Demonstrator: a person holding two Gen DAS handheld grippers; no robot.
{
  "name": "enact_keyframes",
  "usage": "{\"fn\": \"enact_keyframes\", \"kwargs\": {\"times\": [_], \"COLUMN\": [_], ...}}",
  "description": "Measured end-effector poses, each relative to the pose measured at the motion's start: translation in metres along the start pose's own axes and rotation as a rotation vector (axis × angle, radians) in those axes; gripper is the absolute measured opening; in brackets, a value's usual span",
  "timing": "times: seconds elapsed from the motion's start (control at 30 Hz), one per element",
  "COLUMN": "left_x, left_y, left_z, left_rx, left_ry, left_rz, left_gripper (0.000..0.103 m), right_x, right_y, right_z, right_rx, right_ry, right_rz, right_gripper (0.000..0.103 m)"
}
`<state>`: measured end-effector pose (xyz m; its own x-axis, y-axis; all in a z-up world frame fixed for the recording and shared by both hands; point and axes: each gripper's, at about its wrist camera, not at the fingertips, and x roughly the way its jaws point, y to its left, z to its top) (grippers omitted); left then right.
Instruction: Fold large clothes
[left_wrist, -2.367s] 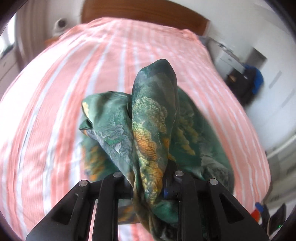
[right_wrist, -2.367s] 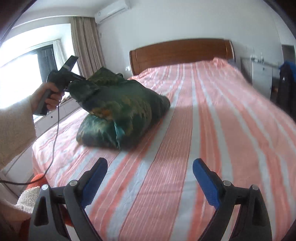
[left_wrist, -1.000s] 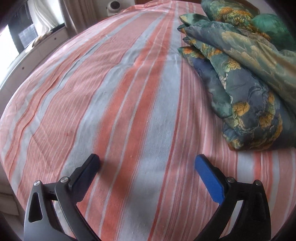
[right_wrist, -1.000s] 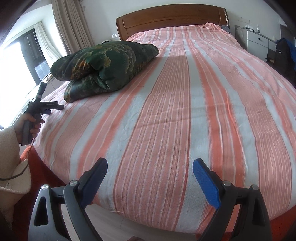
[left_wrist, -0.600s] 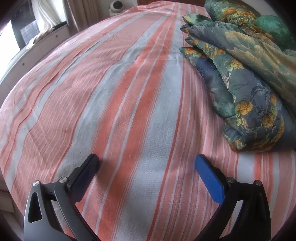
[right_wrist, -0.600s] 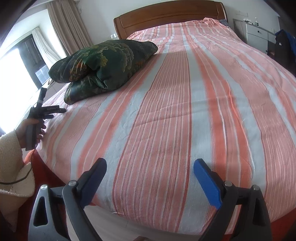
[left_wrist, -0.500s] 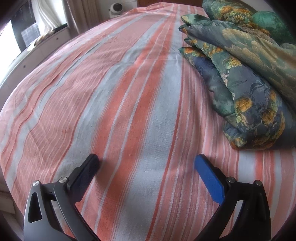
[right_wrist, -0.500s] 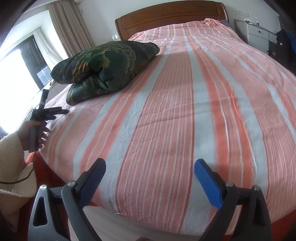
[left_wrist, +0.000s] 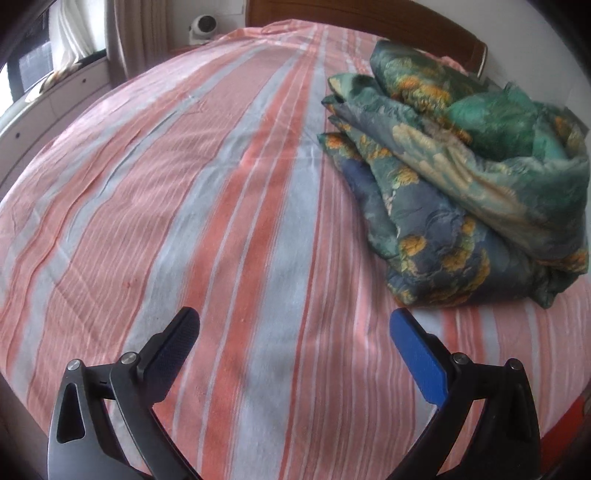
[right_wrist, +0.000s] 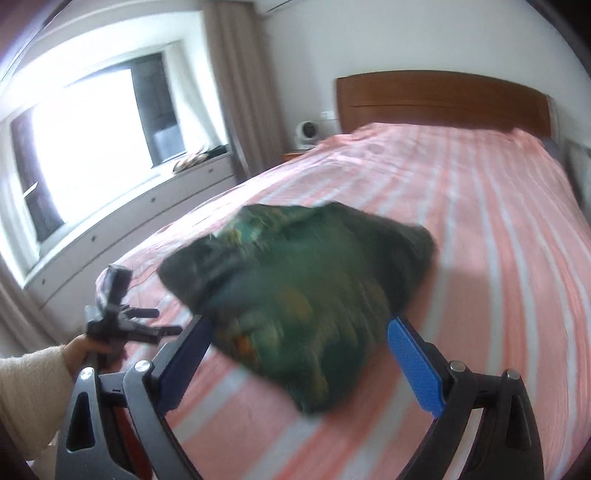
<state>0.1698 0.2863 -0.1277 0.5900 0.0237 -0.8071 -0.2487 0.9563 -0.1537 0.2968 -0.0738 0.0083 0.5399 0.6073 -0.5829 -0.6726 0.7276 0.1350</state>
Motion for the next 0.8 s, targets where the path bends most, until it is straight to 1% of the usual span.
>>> {"fn": "enact_keyframes", "kwargs": {"times": [0.1, 0.13, 0.17, 0.2, 0.27, 0.3, 0.37, 0.43, 0.47, 0.53, 0.57, 0.6, 0.63, 0.73, 0.77, 0.8], "left_x": [-0.011, -0.014, -0.015, -0.014, -0.010, -0.006, 0.006, 0.019, 0.025, 0.036, 0.041, 0.050, 0.062, 0.110, 0.124, 0.132], "left_y": [0.012, 0.017, 0.023, 0.033, 0.046, 0.051, 0.054, 0.048, 0.039, 0.016, 0.003, -0.008, -0.019, -0.041, -0.043, -0.043], "left_z": [0.012, 0.016, 0.020, 0.027, 0.039, 0.046, 0.065, 0.088, 0.100, 0.123, 0.132, 0.140, 0.146, 0.149, 0.146, 0.145], "left_rx": [-0.025, -0.038, -0.053, -0.074, -0.130, -0.160, -0.215, -0.237, -0.228, -0.175, -0.150, -0.121, -0.088, -0.029, -0.026, -0.049], "left_ry": [-0.025, -0.029, -0.034, -0.037, -0.032, -0.023, 0.001, 0.023, 0.032, 0.063, 0.076, 0.091, 0.118, 0.232, 0.260, 0.264], "left_rz": [-0.059, -0.077, -0.098, -0.124, -0.210, -0.274, -0.410, -0.526, -0.566, -0.650, -0.657, -0.644, -0.612, -0.452, -0.445, -0.481], "left_gripper": [0.103, 0.103, 0.103, 0.103, 0.103, 0.103, 0.102, 0.102, 0.102, 0.102, 0.103, 0.103, 0.103, 0.103, 0.103, 0.103], "right_x": [0.072, 0.103, 0.126, 0.149, 0.191, 0.198, 0.209, 0.208, 0.208, 0.207, 0.206, 0.205, 0.204, 0.203, 0.200, 0.196], "right_y": [0.006, 0.011, 0.016, 0.023, 0.040, 0.045, 0.055, 0.053, 0.052, 0.052, 0.053, 0.054, 0.054, 0.057, 0.056, 0.056], "right_z": [0.035, 0.042, 0.042, 0.038, 0.023, 0.016, 0.004, -0.003, -0.004, -0.006, -0.007, -0.007, -0.008, -0.012, -0.013, -0.014], "right_rx": [-0.034, -0.046, -0.064, -0.088, -0.148, -0.175, -0.230, -0.227, -0.221, -0.221, -0.224, -0.227, -0.229, -0.227, -0.226, -0.226], "right_ry": [0.025, 0.054, 0.100, 0.161, 0.276, 0.292, 0.298, 0.291, 0.284, 0.275, 0.271, 0.265, 0.258, 0.234, 0.224, 0.215], "right_rz": [-0.028, -0.012, 0.001, -0.007, -0.064, -0.094, -0.152, -0.168, -0.170, -0.174, -0.179, -0.183, -0.185, -0.183, -0.179, -0.176], "right_gripper": [0.095, 0.095, 0.095, 0.096, 0.098, 0.098, 0.100, 0.101, 0.101, 0.101, 0.101, 0.102, 0.102, 0.102, 0.102, 0.102]}}
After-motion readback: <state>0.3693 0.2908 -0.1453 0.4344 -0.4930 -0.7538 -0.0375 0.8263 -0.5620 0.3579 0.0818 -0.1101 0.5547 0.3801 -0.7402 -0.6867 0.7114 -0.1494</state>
